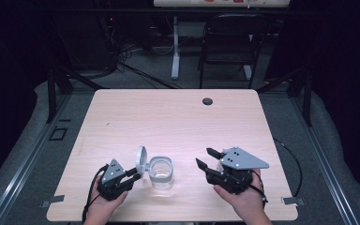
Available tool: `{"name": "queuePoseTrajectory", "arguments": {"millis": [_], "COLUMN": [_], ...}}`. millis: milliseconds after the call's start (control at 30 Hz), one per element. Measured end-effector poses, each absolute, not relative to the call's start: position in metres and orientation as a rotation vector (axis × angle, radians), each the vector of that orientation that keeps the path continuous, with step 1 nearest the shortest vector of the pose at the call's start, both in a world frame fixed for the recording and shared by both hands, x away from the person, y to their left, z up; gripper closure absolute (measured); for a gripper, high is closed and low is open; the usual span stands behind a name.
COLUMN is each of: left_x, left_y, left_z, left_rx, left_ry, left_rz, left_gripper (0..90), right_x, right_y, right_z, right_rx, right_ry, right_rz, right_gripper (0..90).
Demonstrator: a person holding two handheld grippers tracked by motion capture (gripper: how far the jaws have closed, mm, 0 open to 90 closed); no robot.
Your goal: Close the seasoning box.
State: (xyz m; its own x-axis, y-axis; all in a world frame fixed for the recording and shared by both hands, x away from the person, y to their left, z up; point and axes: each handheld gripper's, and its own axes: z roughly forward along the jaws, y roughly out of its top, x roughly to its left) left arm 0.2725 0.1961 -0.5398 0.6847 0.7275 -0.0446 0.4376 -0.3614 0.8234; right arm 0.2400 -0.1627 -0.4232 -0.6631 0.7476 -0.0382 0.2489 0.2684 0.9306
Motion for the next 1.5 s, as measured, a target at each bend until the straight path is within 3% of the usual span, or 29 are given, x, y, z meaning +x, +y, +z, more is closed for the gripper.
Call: {"name": "queuePoseTrajectory", "arguments": {"millis": [300, 867, 1267, 1500], "left_x": [0.268, 0.268, 0.267, 0.267], "left_y": [0.203, 0.207, 0.207, 0.207], "left_z": [-0.541, -0.542, -0.542, -0.543], "left_rx": [1.99, 1.979, 1.99, 1.991], "left_ry": [0.921, 0.952, 0.951, 0.954], "left_rz": [0.405, 0.405, 0.401, 0.406], "left_gripper": [60.6, 55.7, 55.5, 55.6], "right_x": [0.24, 0.235, 0.226, 0.222], "right_y": [-0.184, -0.218, -0.239, -0.245], "right_z": [-0.412, -0.405, -0.439, -0.462], "right_rx": [0.949, 1.043, 1.161, 1.217], "right_ry": [2.006, 1.903, 1.884, 1.873], "right_rz": [1.391, 1.348, 1.317, 1.275], "right_gripper": [48.6, 42.3, 42.4, 47.2]}}
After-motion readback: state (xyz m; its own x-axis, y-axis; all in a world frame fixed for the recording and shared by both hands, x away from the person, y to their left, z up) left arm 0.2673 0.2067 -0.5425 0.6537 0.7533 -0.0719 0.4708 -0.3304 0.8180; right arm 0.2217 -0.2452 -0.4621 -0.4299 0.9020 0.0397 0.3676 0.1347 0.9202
